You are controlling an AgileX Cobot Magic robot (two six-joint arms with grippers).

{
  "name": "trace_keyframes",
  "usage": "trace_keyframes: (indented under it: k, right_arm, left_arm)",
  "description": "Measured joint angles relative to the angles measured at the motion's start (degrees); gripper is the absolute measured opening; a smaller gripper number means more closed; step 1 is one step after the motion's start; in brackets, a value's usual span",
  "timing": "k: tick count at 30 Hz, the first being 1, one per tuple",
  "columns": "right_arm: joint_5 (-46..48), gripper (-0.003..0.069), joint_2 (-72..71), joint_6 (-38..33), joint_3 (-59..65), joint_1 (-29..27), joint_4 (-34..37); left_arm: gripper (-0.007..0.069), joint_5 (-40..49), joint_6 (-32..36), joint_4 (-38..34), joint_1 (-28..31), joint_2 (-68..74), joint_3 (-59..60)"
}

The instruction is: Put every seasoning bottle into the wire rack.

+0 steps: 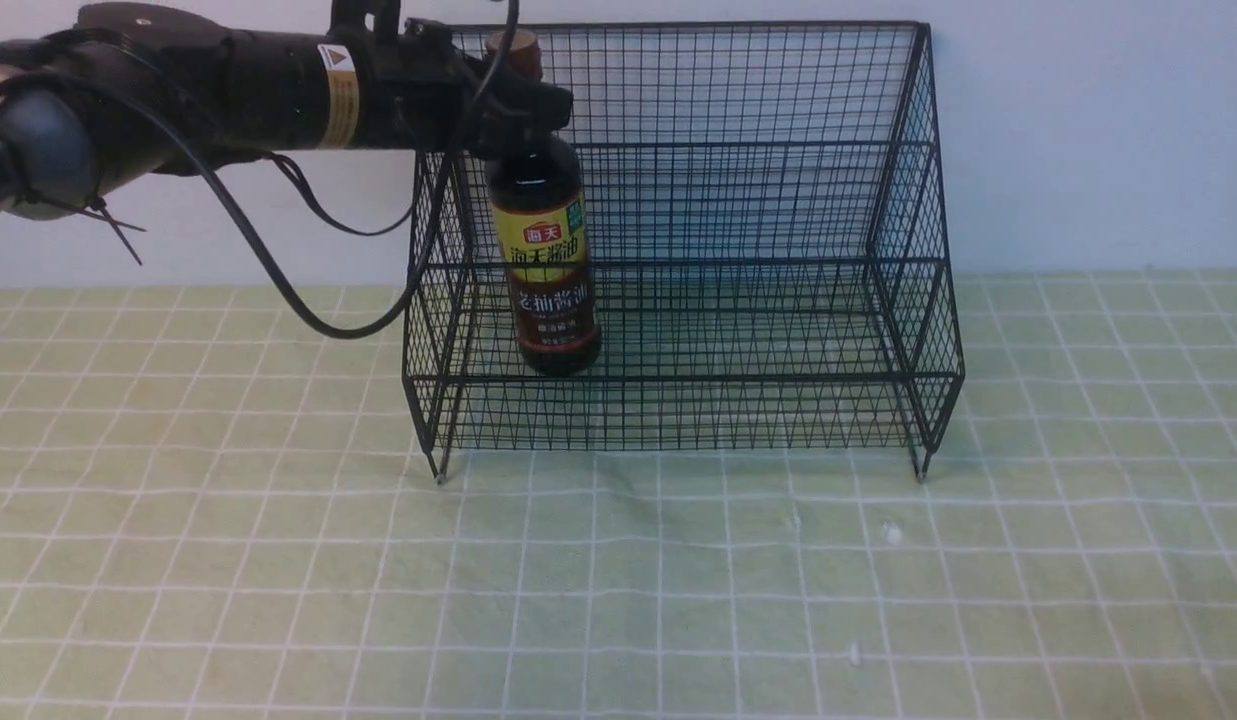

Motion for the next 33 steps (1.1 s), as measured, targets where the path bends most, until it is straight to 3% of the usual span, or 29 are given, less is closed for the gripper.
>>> trace_keyframes:
  k: [3,10,15,19,21,22,23,24,25,26,33]
  right_arm:
    - [0.0,-0.0015,0.0,0.0,0.0,0.0,0.0]
    - [0.0,-0.0015,0.0,0.0,0.0,0.0,0.0]
    - [0.0,-0.0015,0.0,0.0,0.0,0.0,0.0]
    - [0.0,-0.0015,0.0,0.0,0.0,0.0,0.0]
    - [0.0,-0.0015,0.0,0.0,0.0,0.0,0.0]
    - [0.0,-0.0015,0.0,0.0,0.0,0.0,0.0]
    - [0.0,-0.0015,0.0,0.0,0.0,0.0,0.0]
    - [0.0,-0.0015,0.0,0.0,0.0,0.0,0.0]
    - [0.0,-0.0015,0.0,0.0,0.0,0.0,0.0]
    - [0.0,-0.0015,0.0,0.0,0.0,0.0,0.0]
    - [0.0,-0.0015,0.0,0.0,0.0,0.0,0.0]
  left_arm:
    - [0.0297,-0.23,-0.65,0.0,0.0,0.07,-0.1]
    - [0.0475,-2.96,-3.1,0.0,0.0,-1.72,-0.48]
    - [0.0475,-3.43,-5.76,0.0,0.53,-5.65,-0.48]
    - [0.0412,-3.65,-12.27,0.0,2.06,-9.08,-0.48]
    - [0.03,-5.22,-17.3,0.0,4.28,-11.67,-0.48]
    - [0.0277,-5.4,-17.58,0.0,4.49,-12.1,-0.48]
    - [0.019,-7.49,-19.12,0.0,6.23,-13.78,-0.48]
    - [0.0176,-7.81,-19.25,0.0,6.46,-13.99,-0.48]
    - [0.0079,-10.74,-19.72,0.0,8.19,-15.5,-0.48]
    - [0.0038,-13.15,-19.9,0.0,9.72,-16.86,-0.48]
    - [-0.0006,-22.55,-20.18,0.0,18.18,-25.78,-0.48]
